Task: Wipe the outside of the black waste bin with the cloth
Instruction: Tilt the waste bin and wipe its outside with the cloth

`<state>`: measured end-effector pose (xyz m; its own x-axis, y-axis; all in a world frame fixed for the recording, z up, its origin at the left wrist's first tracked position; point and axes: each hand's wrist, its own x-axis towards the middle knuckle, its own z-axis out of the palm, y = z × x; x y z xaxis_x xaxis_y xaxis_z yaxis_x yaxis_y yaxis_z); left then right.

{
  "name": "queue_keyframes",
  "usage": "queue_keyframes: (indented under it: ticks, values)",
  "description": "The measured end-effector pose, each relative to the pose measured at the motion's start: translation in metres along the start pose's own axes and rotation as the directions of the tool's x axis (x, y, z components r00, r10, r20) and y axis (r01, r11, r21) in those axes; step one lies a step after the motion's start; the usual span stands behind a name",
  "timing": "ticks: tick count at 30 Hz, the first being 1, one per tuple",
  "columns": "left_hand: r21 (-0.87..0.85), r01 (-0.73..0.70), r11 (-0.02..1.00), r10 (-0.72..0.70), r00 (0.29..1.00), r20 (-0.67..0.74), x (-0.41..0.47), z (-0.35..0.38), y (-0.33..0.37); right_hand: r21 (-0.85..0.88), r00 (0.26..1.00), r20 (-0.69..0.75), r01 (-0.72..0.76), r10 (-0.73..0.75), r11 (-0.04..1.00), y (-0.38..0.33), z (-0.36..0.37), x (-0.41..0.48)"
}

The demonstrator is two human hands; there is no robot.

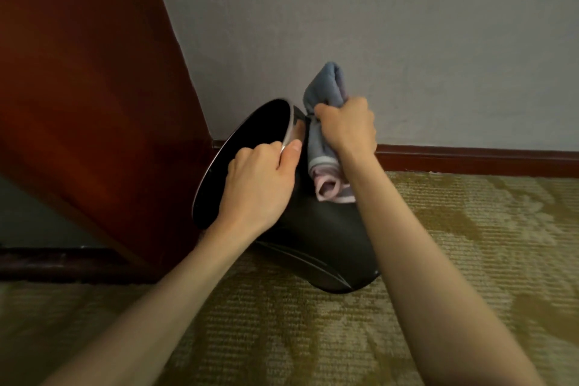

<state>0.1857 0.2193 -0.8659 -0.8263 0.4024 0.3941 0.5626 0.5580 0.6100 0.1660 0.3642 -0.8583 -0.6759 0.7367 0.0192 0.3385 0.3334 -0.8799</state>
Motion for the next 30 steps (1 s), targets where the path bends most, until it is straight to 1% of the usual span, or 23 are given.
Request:
queue_keyframes:
  ticks: [2, 4, 6, 8, 11, 14, 18, 21, 24, 25, 27, 30]
  values:
    - [0.011, -0.028, 1.0, 0.028, 1.0, -0.007, -0.004, 0.001, 0.001, -0.074, 0.993, 0.108, -0.046, 0.053, 0.996, -0.002, 0.003, 0.026]
    - [0.02, -0.046, 0.999, 0.046, 0.999, -0.006, -0.006, 0.002, 0.002, -0.118, 0.979, 0.181, -0.077, 0.098, 0.99, -0.003, 0.006, 0.043]
    - [0.016, -0.056, 0.998, 0.056, 0.998, -0.003, -0.005, 0.003, 0.002, -0.128, 0.967, 0.222, -0.102, 0.128, 0.987, -0.003, 0.008, 0.051]
    - [0.023, -0.061, 0.998, 0.061, 0.998, -0.007, -0.004, 0.004, 0.002, -0.119, 0.966, 0.222, -0.109, 0.134, 0.987, -0.001, 0.009, 0.053]
    - [0.03, -0.069, 0.997, 0.07, 0.997, -0.016, -0.004, 0.007, 0.002, -0.107, 0.984, 0.145, -0.091, 0.106, 0.99, 0.005, 0.007, 0.048]
    - [0.03, -0.068, 0.997, 0.069, 0.998, -0.01, -0.004, 0.008, 0.0, -0.052, 0.996, 0.07, -0.055, 0.058, 0.997, 0.01, 0.0, 0.031]
    - [0.018, -0.026, 1.0, 0.026, 1.0, -0.001, 0.007, 0.008, -0.003, 0.011, 0.997, -0.07, 0.014, -0.013, 1.0, 0.009, -0.007, -0.002]
    - [0.028, 0.006, 1.0, -0.006, 1.0, -0.023, 0.017, 0.008, -0.007, 0.026, 0.975, -0.213, 0.068, -0.061, 0.997, 0.012, -0.002, -0.027]
    - [0.038, 0.051, 0.998, -0.049, 0.998, -0.032, 0.026, 0.006, -0.009, -0.005, 0.916, -0.353, 0.205, -0.193, 0.979, 0.022, 0.01, -0.055]
    - [0.036, 0.073, 0.997, -0.071, 0.997, -0.032, 0.03, 0.005, -0.011, -0.016, 0.898, -0.368, 0.256, -0.243, 0.967, 0.025, 0.014, -0.064]
    - [0.026, 0.112, 0.993, -0.111, 0.993, -0.037, 0.036, 0.003, -0.016, -0.031, 0.885, -0.347, 0.319, -0.309, 0.947, 0.03, 0.021, -0.076]
    - [0.021, 0.135, 0.991, -0.134, 0.991, -0.025, 0.041, 0.0, -0.02, -0.035, 0.893, -0.313, 0.331, -0.325, 0.943, 0.029, 0.023, -0.074]
